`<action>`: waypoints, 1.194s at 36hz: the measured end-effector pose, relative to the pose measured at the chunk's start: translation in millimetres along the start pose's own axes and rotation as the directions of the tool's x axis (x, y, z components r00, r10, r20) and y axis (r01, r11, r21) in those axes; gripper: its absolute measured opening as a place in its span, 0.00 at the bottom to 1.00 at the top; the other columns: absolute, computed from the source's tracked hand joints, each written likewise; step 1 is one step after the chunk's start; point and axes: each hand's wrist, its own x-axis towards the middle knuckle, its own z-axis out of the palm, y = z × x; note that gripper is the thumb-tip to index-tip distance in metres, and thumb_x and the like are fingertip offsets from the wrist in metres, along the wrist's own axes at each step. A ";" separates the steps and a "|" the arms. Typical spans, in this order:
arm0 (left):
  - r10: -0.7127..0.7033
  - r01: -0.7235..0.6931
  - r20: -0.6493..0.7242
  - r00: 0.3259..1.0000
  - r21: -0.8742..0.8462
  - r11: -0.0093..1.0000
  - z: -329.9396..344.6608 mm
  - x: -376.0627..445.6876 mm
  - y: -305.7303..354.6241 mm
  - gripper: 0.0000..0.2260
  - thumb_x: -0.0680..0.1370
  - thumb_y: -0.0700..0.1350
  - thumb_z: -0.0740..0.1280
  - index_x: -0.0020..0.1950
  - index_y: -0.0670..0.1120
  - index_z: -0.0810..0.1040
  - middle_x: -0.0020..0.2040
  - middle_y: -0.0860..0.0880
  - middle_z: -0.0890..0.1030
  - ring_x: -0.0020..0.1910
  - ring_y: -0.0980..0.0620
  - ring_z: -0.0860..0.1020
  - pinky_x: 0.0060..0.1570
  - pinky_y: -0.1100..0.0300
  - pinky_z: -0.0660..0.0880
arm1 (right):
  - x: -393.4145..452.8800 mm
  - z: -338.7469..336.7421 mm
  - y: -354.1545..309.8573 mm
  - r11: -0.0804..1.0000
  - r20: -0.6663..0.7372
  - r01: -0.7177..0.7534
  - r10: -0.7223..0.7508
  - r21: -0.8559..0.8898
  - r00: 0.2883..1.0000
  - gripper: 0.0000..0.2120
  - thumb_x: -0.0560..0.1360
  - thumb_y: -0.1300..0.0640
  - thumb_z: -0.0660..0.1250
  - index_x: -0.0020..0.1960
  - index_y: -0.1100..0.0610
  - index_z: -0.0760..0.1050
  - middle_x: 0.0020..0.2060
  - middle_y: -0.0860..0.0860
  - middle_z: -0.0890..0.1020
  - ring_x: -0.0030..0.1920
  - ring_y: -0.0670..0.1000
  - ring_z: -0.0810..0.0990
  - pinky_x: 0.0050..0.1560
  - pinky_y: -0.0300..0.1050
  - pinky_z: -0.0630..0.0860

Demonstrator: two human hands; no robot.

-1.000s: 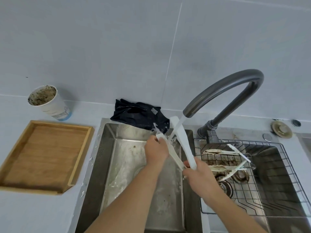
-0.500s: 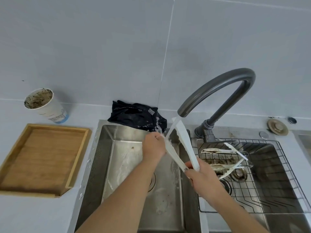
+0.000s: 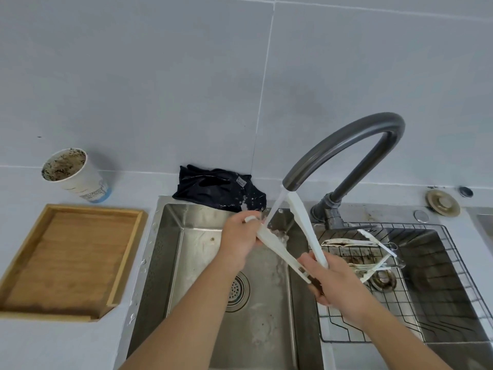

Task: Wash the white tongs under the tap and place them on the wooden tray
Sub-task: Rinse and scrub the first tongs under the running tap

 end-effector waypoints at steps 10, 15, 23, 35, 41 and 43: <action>0.001 -0.016 0.096 0.995 0.159 0.987 -9.0 1.4 18.0 0.14 0.76 0.32 0.68 0.59 0.44 0.80 0.58 0.40 0.80 0.50 0.45 0.83 0.37 0.59 0.82 | 1.9 4.1 -5.9 0.996 -0.091 0.048 -0.055 -0.073 0.994 0.23 0.80 0.47 0.65 0.49 0.70 0.72 0.33 0.56 0.67 0.35 0.55 0.65 0.29 0.44 0.61; -0.006 -0.022 0.200 0.980 0.133 0.991 6.7 -9.5 18.7 0.30 0.73 0.27 0.68 0.69 0.53 0.70 0.61 0.41 0.76 0.47 0.48 0.83 0.40 0.54 0.84 | 2.4 5.8 -5.5 0.976 -0.110 0.116 -0.138 -0.182 0.984 0.17 0.80 0.45 0.64 0.41 0.57 0.73 0.30 0.51 0.68 0.30 0.50 0.66 0.34 0.46 0.63; -0.017 0.010 0.065 0.998 0.102 0.995 4.7 -5.7 17.3 0.15 0.79 0.34 0.60 0.64 0.43 0.77 0.56 0.41 0.82 0.47 0.46 0.84 0.38 0.56 0.83 | 0.2 -2.0 -5.3 0.999 -0.090 0.052 -0.051 0.002 0.995 0.17 0.79 0.44 0.65 0.49 0.59 0.79 0.31 0.54 0.73 0.30 0.52 0.70 0.29 0.43 0.67; -0.142 0.184 0.145 0.979 -0.332 0.925 -7.8 -11.5 20.5 0.10 0.82 0.44 0.65 0.60 0.41 0.79 0.50 0.39 0.82 0.46 0.42 0.84 0.50 0.47 0.82 | 14.4 -3.4 -8.8 0.974 -0.214 0.217 -0.227 -0.070 0.950 0.11 0.83 0.48 0.59 0.63 0.41 0.73 0.39 0.58 0.81 0.28 0.55 0.80 0.25 0.45 0.77; -0.138 0.212 0.203 0.969 -0.406 0.889 -5.5 -15.4 19.3 0.08 0.81 0.43 0.67 0.57 0.40 0.80 0.43 0.41 0.84 0.46 0.42 0.85 0.55 0.45 0.80 | 14.5 -7.9 -5.2 0.950 -0.298 0.226 -0.284 -0.215 0.911 0.10 0.83 0.49 0.59 0.62 0.41 0.71 0.43 0.54 0.81 0.27 0.51 0.82 0.26 0.50 0.81; -0.124 0.202 0.221 0.967 -0.377 0.904 -4.0 -16.1 19.1 0.08 0.81 0.42 0.67 0.57 0.40 0.79 0.44 0.41 0.84 0.44 0.43 0.85 0.53 0.47 0.81 | 13.4 -10.8 -3.0 0.946 -0.280 0.213 -0.279 -0.245 0.919 0.10 0.81 0.46 0.61 0.63 0.42 0.71 0.42 0.54 0.81 0.29 0.52 0.82 0.28 0.50 0.81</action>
